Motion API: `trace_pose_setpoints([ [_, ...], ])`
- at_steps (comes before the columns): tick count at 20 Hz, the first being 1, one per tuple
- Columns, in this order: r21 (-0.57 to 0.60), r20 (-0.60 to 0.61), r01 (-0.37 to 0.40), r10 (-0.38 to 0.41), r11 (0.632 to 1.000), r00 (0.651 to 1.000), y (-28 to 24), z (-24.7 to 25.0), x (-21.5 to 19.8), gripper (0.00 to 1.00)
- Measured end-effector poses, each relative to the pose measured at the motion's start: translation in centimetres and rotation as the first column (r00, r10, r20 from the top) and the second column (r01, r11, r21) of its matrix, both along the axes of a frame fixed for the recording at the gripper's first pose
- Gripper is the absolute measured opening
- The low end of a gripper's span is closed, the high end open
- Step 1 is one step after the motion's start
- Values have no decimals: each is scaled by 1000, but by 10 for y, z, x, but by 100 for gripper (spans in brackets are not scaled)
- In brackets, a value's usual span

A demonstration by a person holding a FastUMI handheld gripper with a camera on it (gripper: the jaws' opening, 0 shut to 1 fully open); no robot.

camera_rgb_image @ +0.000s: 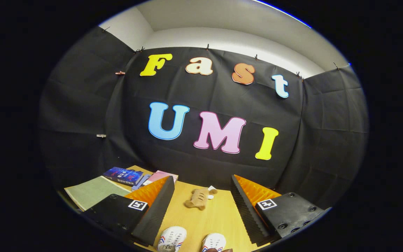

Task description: Open the storage box then place both shoes into the box .Put the left shoe in first, then the right shoe, with the right side of both shoes facing outward in a uniform manner.

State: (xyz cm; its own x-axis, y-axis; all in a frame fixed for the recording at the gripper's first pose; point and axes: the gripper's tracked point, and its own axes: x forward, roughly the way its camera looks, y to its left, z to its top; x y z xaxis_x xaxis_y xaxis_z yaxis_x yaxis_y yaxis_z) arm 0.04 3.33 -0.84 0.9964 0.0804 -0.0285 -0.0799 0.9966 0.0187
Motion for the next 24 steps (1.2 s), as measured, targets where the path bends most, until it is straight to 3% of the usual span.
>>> trace_pose_setpoints([
  [9, 36, -21, -58, 58, 998, 998, 23, -3, 3, 97],
  [12, 107, -61, -188, 195, 976, 979, 54, -12, 1, 97],
  [14, 202, -104, -271, 296, 941, 950, 73, -26, -3, 97],
  [17, 433, -149, -359, 459, 827, 876, 106, -44, -7, 99],
  [21, 684, -143, -363, 604, 633, 784, 132, -54, -5, 98],
  [24, 830, -138, -330, 740, 449, 658, 164, -81, -18, 98],
])
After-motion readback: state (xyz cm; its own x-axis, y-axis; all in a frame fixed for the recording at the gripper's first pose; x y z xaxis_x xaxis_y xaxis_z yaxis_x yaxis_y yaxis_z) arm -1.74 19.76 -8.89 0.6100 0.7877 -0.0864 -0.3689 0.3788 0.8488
